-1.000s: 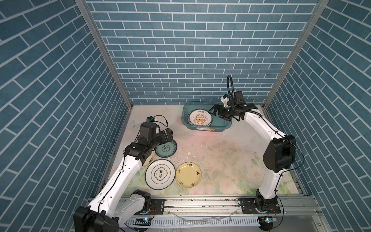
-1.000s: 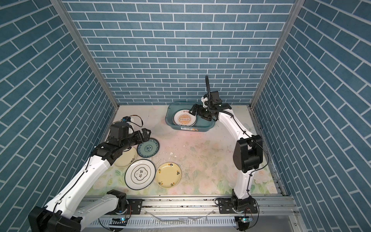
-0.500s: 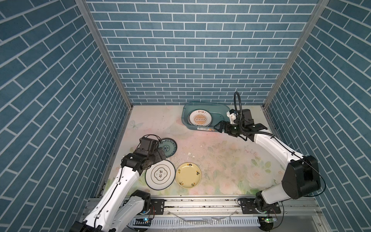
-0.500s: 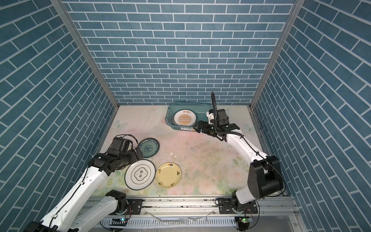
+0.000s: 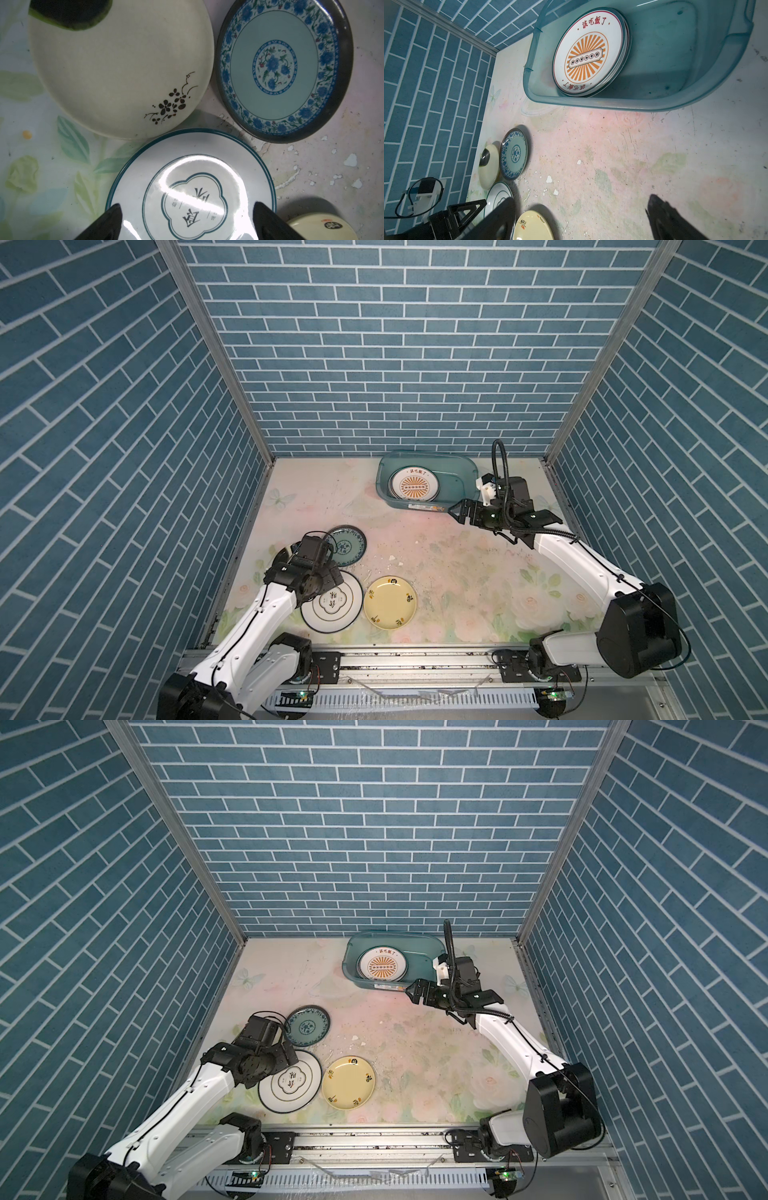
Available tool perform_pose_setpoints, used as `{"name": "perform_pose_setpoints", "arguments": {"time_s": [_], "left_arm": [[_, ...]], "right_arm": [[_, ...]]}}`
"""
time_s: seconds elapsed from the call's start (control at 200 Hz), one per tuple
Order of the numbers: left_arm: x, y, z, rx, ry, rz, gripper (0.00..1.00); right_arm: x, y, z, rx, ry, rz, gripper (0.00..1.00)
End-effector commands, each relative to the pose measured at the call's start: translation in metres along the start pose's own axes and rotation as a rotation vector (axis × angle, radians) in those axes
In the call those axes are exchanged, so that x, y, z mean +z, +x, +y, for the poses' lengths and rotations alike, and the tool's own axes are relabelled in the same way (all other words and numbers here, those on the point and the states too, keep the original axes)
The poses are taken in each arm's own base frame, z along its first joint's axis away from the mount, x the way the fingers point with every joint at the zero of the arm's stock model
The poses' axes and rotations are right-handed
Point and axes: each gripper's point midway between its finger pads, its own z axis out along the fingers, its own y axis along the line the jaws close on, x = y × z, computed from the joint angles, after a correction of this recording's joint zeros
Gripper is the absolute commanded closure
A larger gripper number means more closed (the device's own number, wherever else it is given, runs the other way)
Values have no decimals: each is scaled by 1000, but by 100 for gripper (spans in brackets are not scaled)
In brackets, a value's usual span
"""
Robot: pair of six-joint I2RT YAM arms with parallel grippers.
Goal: Place the plates into the plastic bin on the countertop
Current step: Move the plate to the bottom-left of the table.
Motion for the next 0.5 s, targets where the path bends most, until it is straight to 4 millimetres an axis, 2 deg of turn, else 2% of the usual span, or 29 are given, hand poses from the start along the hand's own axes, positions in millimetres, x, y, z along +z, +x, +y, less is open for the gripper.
{"name": "perform_pose_setpoints", "arguments": {"time_s": [0.0,0.195,0.35,0.495], "left_arm": [[5,2,10,-17,-36,-6,0],[15,8,8,-12,-38,31,0],[17,8,14,2,-70,21,0],[26,12,6,-3,-28,44,0]], "right_arm": [[-3,-3,1,-34,-3,-28,1],[0,-2,-2,-25,-6,-24,1],[1,-1,-4,-18,-10,-19,1],[0,0,-7,-7,-9,-18,1]]}}
